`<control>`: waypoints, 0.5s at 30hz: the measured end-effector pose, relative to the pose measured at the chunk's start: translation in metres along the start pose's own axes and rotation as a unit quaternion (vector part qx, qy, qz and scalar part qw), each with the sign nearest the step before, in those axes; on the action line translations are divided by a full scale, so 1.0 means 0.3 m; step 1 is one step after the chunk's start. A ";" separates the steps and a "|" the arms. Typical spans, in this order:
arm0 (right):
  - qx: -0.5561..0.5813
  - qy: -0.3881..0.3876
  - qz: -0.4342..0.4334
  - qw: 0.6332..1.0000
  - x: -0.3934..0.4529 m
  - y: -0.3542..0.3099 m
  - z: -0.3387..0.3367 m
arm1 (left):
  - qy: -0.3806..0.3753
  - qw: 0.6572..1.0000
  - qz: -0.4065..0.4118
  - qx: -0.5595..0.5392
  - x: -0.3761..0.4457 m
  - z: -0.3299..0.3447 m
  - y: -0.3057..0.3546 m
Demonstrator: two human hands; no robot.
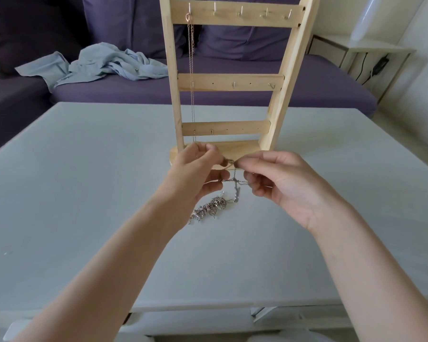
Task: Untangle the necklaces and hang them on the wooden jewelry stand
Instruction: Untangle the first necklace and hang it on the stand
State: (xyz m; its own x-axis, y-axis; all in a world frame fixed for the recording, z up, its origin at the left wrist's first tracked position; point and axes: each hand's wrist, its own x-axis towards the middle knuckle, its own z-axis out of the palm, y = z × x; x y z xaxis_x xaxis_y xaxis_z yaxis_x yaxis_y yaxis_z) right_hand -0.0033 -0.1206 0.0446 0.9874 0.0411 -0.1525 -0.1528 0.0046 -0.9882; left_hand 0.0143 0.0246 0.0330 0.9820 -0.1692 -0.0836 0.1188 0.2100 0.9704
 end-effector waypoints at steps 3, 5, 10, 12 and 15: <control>0.030 0.008 0.005 1.000 -0.003 -0.004 -0.002 | -0.005 0.995 -0.061 -0.076 0.005 -0.002 0.005; 0.038 0.010 0.008 0.999 -0.003 -0.004 -0.001 | -0.024 0.992 -0.084 -0.090 0.005 0.000 0.009; -0.002 0.017 -0.009 1.000 -0.007 0.000 0.004 | -0.104 0.991 -0.084 0.018 0.003 0.002 -0.012; -0.012 0.021 -0.017 1.000 -0.006 0.000 0.002 | -0.102 0.991 -0.084 0.007 0.004 0.001 -0.012; -0.010 0.014 -0.016 1.000 -0.004 0.004 0.001 | -0.086 0.993 -0.081 -0.003 0.007 -0.004 -0.007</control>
State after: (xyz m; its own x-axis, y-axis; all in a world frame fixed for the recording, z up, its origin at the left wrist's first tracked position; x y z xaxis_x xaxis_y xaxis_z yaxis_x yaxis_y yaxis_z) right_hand -0.0046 -0.1203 0.0436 0.9927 0.0124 -0.1200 -0.1198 -0.0140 -0.9927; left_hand 0.0163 0.0251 0.0306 0.9107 -0.3625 -0.1979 0.2742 0.1723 0.9461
